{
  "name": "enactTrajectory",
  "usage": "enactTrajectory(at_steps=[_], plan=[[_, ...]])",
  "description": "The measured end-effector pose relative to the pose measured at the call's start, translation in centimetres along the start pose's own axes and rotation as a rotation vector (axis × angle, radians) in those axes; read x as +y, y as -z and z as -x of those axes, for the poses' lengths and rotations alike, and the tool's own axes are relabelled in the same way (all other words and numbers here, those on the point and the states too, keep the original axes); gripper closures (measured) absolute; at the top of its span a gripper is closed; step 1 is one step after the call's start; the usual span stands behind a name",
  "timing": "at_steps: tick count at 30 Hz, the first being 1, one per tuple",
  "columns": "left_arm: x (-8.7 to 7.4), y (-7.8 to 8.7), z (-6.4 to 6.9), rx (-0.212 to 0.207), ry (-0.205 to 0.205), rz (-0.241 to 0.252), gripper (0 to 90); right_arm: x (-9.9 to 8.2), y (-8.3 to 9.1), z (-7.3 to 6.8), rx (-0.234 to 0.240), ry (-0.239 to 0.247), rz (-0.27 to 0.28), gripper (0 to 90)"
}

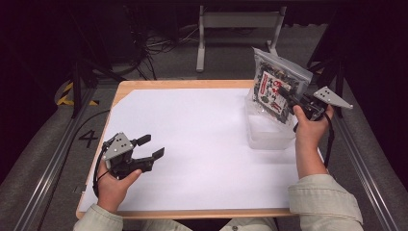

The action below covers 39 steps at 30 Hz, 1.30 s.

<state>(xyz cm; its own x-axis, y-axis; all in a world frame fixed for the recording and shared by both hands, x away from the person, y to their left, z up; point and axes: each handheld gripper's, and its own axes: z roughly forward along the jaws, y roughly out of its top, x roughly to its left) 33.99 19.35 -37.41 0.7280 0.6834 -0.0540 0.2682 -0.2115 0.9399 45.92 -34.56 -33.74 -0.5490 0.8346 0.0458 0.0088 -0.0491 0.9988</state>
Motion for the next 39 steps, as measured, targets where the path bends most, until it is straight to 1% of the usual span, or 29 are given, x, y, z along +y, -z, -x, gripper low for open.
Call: enactTrajectory(at_steps=[3, 4, 7, 9, 11, 13, 14, 15, 16, 17, 20, 23, 25, 26, 28, 30, 32, 33, 35, 37, 39], plan=[[0.0, 0.0, 0.0, 0.001, 0.002, 0.003, 32.4, -0.5, 0.0, 0.1, 0.015, -0.019, -0.012, 75.2], [0.0, 0.0, 0.0, 0.002, 0.007, 0.006, 32.4, -0.8, 0.0, 0.1, 0.018, -0.020, -0.017, 75.1], [0.0, 0.2, -0.1, 0.007, 0.002, 0.004, 32.4, -1.2, 0.1, -0.1, 0.025, -0.020, -0.023, 75.0], [0.0, 0.1, 0.0, 0.006, 0.003, 0.005, 32.4, -1.4, 0.2, -0.2, 0.035, -0.011, -0.030, 74.9], [0.0, 0.1, 0.1, 0.005, 0.003, 0.004, 32.4, -1.5, 0.3, -0.3, 0.031, -0.003, -0.045, 74.8], [0.0, 0.2, 0.1, 0.004, 0.001, 0.003, 32.4, -1.5, 0.3, -0.4, 0.030, -0.005, -0.047, 74.8], [0.0, 0.2, 0.1, 0.004, 0.002, 0.003, 32.4, -1.5, 0.4, -0.5, 0.032, -0.006, -0.059, 74.6], [0.0, 0.2, 0.1, 0.004, 0.002, 0.003, 32.4, -1.5, 0.4, -0.5, 0.032, -0.006, -0.059, 74.6], [0.0, 0.2, 0.1, 0.004, 0.002, 0.003, 32.4, -1.5, 0.4, -0.7, 0.025, -0.011, -0.082, 74.5], [0.0, 0.2, 0.1, 0.004, 0.002, 0.003, 32.4, -1.5, 0.4, -0.7, 0.025, -0.011, -0.082, 74.5], [0.0, 0.2, 0.1, 0.003, -0.001, 0.006, 32.4, -1.4, 0.6, -0.8, 0.004, -0.040, -0.101, 74.4], [0.0, 0.2, 0.1, 0.003, -0.001, 0.006, 32.4, -1.4, 0.7, -0.6, -0.003, -0.057, -0.112, 74.9], [0.0, 0.1, 0.2, 0.000, 0.002, 0.003, 32.4, -1.3, 0.6, -0.6, -0.012, -0.048, -0.115, 75.2], [0.1, 0.1, 0.2, 0.002, -0.005, 0.000, 32.4, -1.2, 0.5, -0.6, -0.013, -0.032, -0.102, 75.3], [0.0, 0.0, 0.2, 0.002, -0.003, 0.002, 32.4, -1.0, 0.2, -0.5, -0.014, -0.010, -0.086, 75.4], [0.0, 0.0, 0.1, 0.003, -0.006, 0.000, 32.4, -1.1, 0.1, -0.4, -0.003, -0.003, -0.066, 75.4], [0.0, -0.1, 0.1, 0.002, -0.002, -0.001, 32.4, -1.5, -0.1, -0.2, -0.004, 0.003, -0.070, 75.4], [0.0, -0.1, 0.0, 0.002, -0.001, -0.001, 32.5, -1.5, 0.0, -0.2, 0.003, 0.015, -0.073, 75.3], [0.0, -0.1, 0.0, 0.003, -0.001, -0.001, 32.5, -1.5, 0.2, -0.4, -0.010, 0.012, -0.088, 75.3], [0.0, 0.0, 0.1, 0.001, -0.003, 0.000, 32.5, -1.4, 0.3, -0.5, -0.008, -0.025, -0.122, 75.0], [0.0, 0.0, 0.1, 0.000, -0.004, -0.001, 32.5, -1.3, 0.6, -0.6, -0.025, -0.029, -0.150, 74.9]])
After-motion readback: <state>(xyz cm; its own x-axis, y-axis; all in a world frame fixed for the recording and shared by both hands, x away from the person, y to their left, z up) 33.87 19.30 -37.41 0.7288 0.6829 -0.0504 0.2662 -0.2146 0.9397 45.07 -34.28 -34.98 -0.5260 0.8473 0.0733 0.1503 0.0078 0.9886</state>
